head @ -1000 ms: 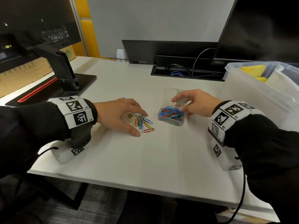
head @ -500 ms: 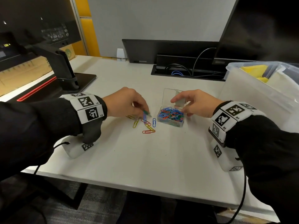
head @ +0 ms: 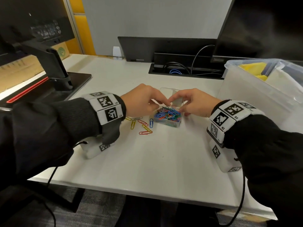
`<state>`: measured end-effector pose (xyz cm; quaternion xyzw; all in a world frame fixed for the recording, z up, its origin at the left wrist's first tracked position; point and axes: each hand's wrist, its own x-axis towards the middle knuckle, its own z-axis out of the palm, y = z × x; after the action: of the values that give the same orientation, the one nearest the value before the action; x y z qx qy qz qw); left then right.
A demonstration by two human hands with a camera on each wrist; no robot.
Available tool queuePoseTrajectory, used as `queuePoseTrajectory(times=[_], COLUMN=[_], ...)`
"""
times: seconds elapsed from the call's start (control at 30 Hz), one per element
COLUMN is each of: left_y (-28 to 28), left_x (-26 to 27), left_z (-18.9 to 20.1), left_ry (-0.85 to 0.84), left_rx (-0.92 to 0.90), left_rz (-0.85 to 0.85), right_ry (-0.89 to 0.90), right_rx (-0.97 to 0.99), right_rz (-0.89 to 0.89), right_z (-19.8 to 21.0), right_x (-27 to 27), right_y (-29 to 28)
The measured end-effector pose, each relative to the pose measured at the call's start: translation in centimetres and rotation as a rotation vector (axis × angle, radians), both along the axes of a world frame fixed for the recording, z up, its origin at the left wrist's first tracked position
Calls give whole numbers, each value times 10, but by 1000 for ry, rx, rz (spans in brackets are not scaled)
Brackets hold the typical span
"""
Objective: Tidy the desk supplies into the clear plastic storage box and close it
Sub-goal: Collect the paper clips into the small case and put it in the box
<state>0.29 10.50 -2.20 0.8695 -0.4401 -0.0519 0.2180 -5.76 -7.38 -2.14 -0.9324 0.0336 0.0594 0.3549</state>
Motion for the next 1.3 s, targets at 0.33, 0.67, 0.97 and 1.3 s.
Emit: queuePoseTrajectory(times=[0.33, 0.67, 0.97, 1.3], left_y=[17, 50, 65, 59], left_x=[-7, -17, -11, -17], left_z=[4, -7, -3, -1], left_ry=[-38, -15, -109, -19], left_rx=[108, 339, 261, 265], left_rz=[-20, -289, -35, 53], right_ry=[11, 3, 11, 8], right_rx=[16, -36, -22, -17], right_rz=[-56, -47, -60, -82], right_z=[2, 4, 3, 3], right_x=[-2, -4, -4, -5], right_y=[4, 4, 4, 3])
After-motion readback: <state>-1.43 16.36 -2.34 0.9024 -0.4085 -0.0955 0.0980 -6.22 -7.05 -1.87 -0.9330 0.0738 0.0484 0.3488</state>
